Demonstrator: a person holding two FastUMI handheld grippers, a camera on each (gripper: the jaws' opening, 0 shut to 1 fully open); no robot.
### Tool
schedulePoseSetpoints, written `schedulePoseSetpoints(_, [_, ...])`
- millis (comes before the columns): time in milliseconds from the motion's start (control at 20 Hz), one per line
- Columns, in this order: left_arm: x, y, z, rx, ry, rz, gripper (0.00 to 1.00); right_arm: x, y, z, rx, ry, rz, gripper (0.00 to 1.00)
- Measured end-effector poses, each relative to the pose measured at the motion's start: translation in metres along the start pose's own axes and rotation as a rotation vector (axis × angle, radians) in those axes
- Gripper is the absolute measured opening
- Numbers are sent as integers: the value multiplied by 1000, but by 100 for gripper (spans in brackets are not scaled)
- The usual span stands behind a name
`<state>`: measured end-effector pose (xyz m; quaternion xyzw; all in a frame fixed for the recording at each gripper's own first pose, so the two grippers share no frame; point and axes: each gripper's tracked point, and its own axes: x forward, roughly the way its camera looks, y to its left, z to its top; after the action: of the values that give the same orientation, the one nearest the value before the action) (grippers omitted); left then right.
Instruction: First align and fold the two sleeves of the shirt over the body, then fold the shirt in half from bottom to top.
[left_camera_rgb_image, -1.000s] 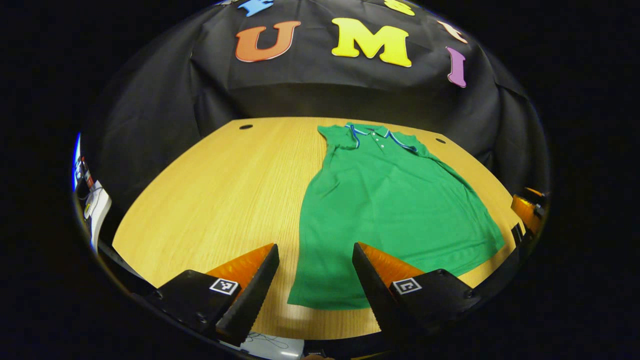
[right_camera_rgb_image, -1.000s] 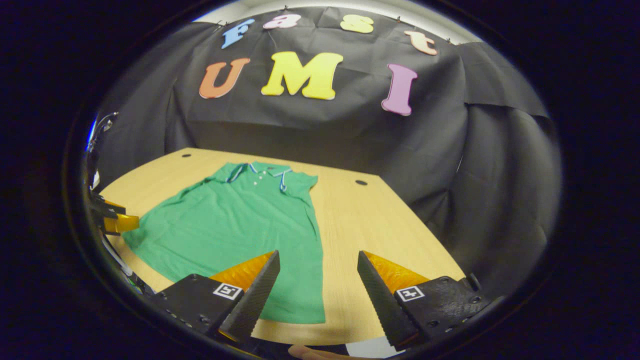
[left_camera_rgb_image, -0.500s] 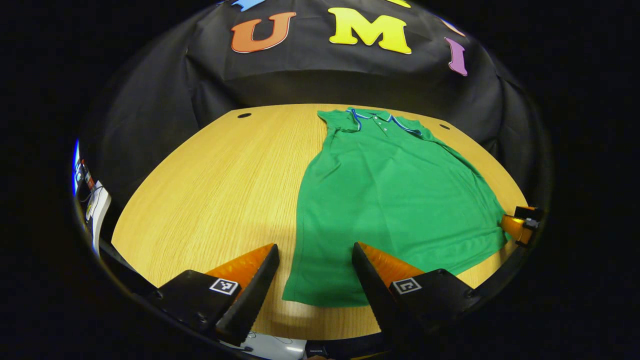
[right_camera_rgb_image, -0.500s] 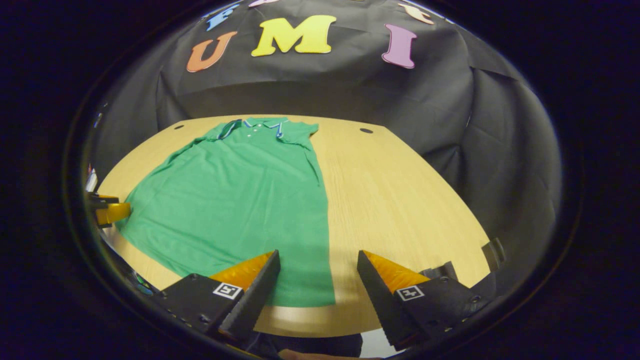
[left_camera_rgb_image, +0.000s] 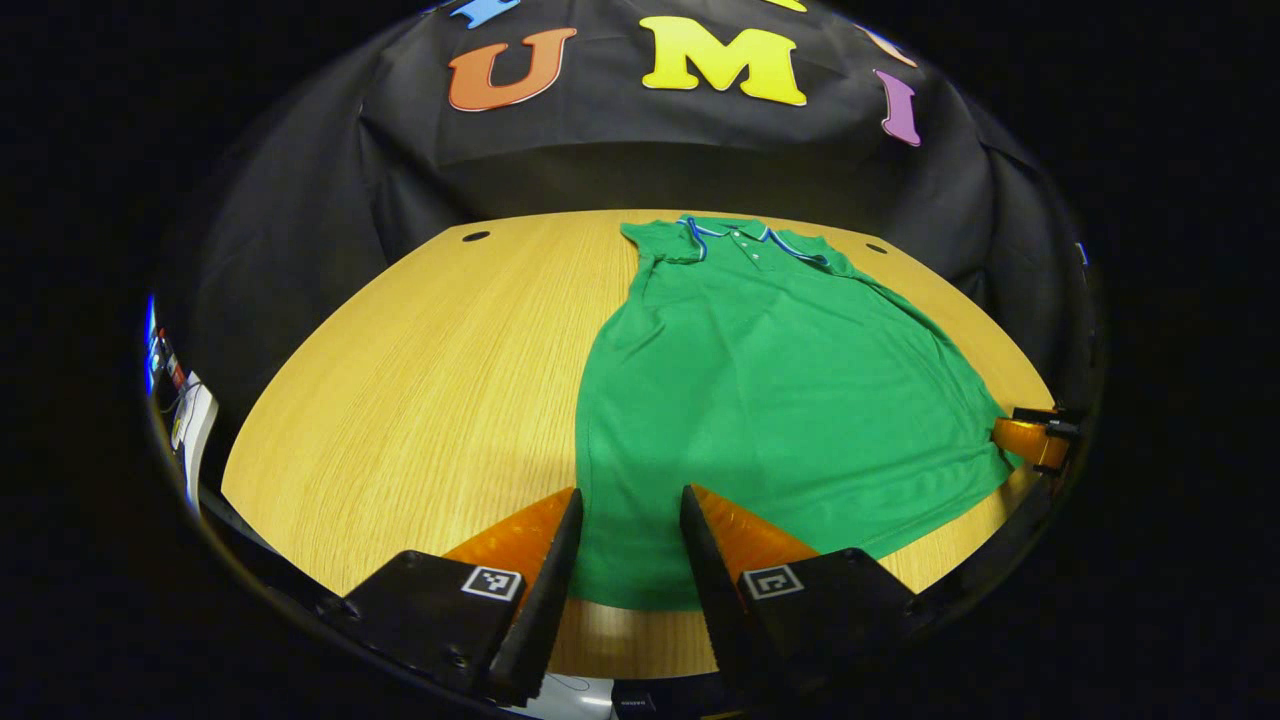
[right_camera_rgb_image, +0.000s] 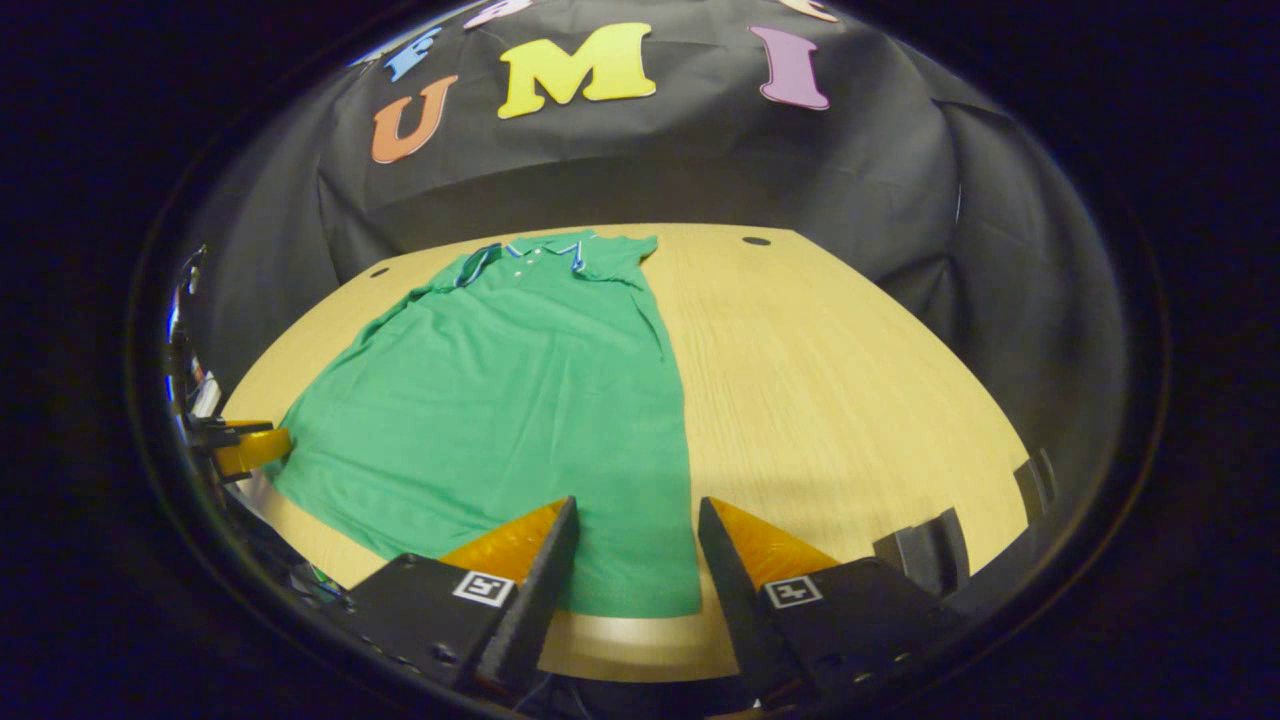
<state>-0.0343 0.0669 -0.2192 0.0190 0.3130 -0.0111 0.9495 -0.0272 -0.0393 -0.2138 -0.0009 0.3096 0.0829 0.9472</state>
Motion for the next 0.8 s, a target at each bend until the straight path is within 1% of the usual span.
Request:
schedulePoseSetpoints(50, [1,-1,0,1,-3,-9,63,2,4,1,1,0,14,70])
schedulePoseSetpoints(100, [1,-1,0,5,-7,-16,64,1,6,1,-9,1,21,53])
schedulePoseSetpoints(150, [2,-2,1,3,-11,-19,52,1,12,0,-16,5,42,45])
schedulePoseSetpoints(200, [2,-1,2,-3,-15,-20,41,2,16,0,-17,6,57,28])
schedulePoseSetpoints(250, [5,-1,3,-12,-19,-21,33,3,19,0,-22,13,61,15])
schedulePoseSetpoints(300, [5,-2,5,-25,-26,-23,12,3,19,1,-32,8,66,3])
schedulePoseSetpoints(350, [6,-3,6,-27,-29,-23,7,5,19,2,-36,7,73,3])
schedulePoseSetpoints(400, [6,-3,6,-29,-32,-23,3,5,19,4,-24,3,84,6])
schedulePoseSetpoints(500, [6,-4,8,-46,-39,-32,4,6,20,5,-9,11,99,0])
schedulePoseSetpoints(600, [4,-7,14,-59,-58,-46,3,5,18,7,-33,10,90,0])
schedulePoseSetpoints(700, [-2,-10,29,-66,-111,-60,3,2,18,15,-52,-10,78,0])
schedulePoseSetpoints(750, [-7,-11,40,-72,-143,-65,7,-1,19,21,-55,-21,79,0])
schedulePoseSetpoints(800, [-11,-11,49,-78,-169,-68,3,-5,21,28,-58,-37,81,0])
